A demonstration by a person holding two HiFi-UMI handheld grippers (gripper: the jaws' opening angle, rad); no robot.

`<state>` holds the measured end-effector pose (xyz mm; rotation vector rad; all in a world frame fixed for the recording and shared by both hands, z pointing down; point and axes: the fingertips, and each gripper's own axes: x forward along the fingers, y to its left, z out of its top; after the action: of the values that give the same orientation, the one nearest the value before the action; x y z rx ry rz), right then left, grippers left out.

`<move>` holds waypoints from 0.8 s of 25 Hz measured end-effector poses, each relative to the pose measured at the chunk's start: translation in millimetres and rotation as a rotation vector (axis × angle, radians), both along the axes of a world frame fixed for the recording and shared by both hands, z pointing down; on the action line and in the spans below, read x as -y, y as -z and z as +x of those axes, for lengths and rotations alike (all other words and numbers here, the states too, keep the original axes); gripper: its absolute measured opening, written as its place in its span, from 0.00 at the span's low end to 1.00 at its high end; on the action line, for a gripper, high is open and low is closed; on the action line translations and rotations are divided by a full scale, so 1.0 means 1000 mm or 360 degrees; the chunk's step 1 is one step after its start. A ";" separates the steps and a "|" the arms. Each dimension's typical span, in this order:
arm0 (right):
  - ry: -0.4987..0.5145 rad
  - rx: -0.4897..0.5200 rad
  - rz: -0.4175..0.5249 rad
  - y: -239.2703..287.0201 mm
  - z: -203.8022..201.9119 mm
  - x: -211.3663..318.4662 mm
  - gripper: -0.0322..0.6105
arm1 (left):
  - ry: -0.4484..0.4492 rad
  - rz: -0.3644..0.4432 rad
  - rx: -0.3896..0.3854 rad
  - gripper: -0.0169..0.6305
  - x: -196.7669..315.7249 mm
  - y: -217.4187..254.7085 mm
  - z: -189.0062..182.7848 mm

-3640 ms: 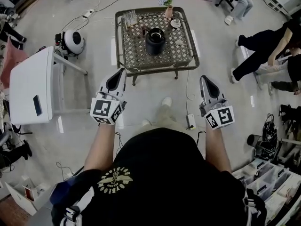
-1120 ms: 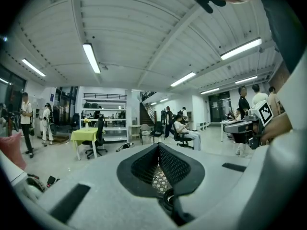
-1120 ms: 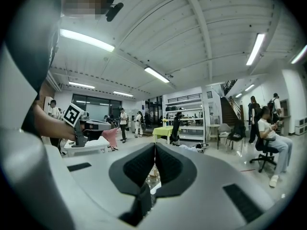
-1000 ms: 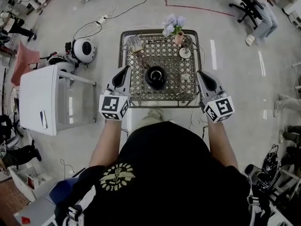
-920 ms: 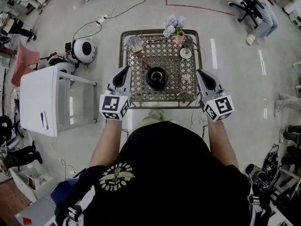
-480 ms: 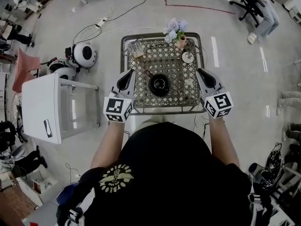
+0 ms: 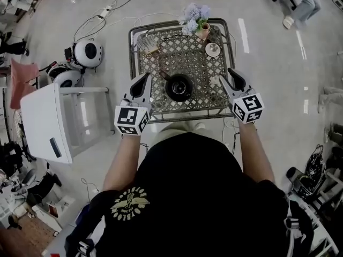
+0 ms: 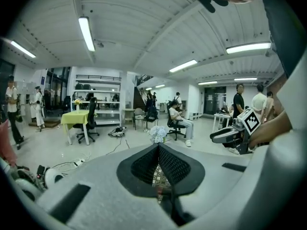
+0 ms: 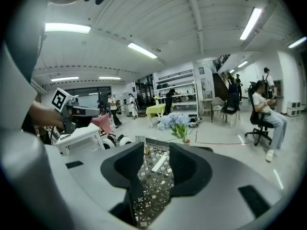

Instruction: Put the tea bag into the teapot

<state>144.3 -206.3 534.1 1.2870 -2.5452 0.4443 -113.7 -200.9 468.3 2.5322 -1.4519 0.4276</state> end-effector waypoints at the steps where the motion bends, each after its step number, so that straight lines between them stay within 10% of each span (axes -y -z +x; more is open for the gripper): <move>1: -0.0001 -0.0001 -0.0042 -0.011 0.000 0.000 0.26 | -0.0008 -0.0016 0.0003 0.02 0.001 -0.004 0.000; 20: 0.0090 -0.0304 -0.0542 -0.197 0.011 0.004 0.35 | -0.0079 -0.0124 0.0042 0.02 0.029 -0.027 -0.002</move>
<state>155.3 -210.2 731.3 1.0745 -2.2236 0.6732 -115.2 -229.7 495.4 2.5148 -1.3559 0.5174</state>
